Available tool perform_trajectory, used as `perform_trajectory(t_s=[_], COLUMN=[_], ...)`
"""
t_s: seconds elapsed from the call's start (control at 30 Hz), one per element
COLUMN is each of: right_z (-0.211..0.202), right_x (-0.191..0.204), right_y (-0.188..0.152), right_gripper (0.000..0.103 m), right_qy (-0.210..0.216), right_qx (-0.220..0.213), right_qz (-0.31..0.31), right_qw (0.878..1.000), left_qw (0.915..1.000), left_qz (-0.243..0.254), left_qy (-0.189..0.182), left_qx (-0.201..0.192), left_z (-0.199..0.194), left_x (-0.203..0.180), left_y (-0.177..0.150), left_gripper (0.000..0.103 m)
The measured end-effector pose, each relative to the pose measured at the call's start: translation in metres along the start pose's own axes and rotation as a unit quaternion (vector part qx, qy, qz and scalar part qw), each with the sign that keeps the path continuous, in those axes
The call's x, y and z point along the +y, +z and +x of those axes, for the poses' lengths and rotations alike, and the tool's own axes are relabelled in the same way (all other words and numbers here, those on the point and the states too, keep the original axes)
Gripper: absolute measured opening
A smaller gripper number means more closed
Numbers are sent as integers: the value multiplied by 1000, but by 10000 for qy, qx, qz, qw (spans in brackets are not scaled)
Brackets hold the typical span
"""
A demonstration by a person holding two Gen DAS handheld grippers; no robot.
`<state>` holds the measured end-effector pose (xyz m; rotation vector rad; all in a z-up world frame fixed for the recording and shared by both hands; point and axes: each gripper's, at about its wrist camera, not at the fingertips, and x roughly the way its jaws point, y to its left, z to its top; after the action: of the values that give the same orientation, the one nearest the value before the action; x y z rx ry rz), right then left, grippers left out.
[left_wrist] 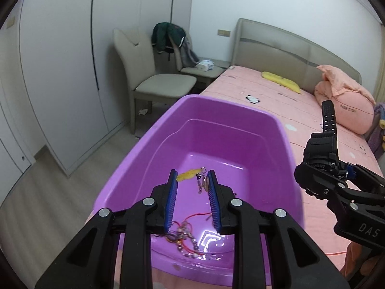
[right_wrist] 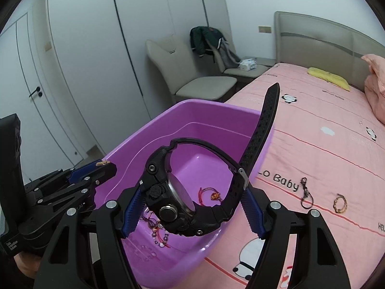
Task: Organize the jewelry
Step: 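Open both tools to drop the watch and charm into the tub, then withdraw both tools from the tub back over the bedsheet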
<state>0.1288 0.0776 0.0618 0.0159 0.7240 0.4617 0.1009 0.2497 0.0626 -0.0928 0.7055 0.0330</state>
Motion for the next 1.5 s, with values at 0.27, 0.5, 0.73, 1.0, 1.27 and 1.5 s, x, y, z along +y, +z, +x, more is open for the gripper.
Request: perform_trajectory(t_s=[0.27,0.5,0.73,1.0,1.27,1.5], right_z=[50,82,90,88,68,60], right_x=[20,24,19,11,3,-5], right_y=[12,18,8,11,17,13], right_gripper=[69,70,70,70,71,71], right_qy=[-67,-163,-269,-419,-471,-397], right_qx=[714,1154,1332,1497,1191,1113], right_qz=[-283,-350,-321,-230,-168,-12], right_qw=[9970,9926,9902,9876,9916,9930], left_qw=[9970,9936,9916,9917,9916,9917], left_qz=[-385,-476,-536,-497,-540,-534], left_qy=[120,207,355,507,608,650], left_qx=[662,1004,1123,1067,1009,976], left_z=[32,47,55,50,37,30], left_x=[28,35,38,34,34,29], left_y=[-3,-6,-10,-9,-4,-6], left_gripper=[25,25,26,53,71,74])
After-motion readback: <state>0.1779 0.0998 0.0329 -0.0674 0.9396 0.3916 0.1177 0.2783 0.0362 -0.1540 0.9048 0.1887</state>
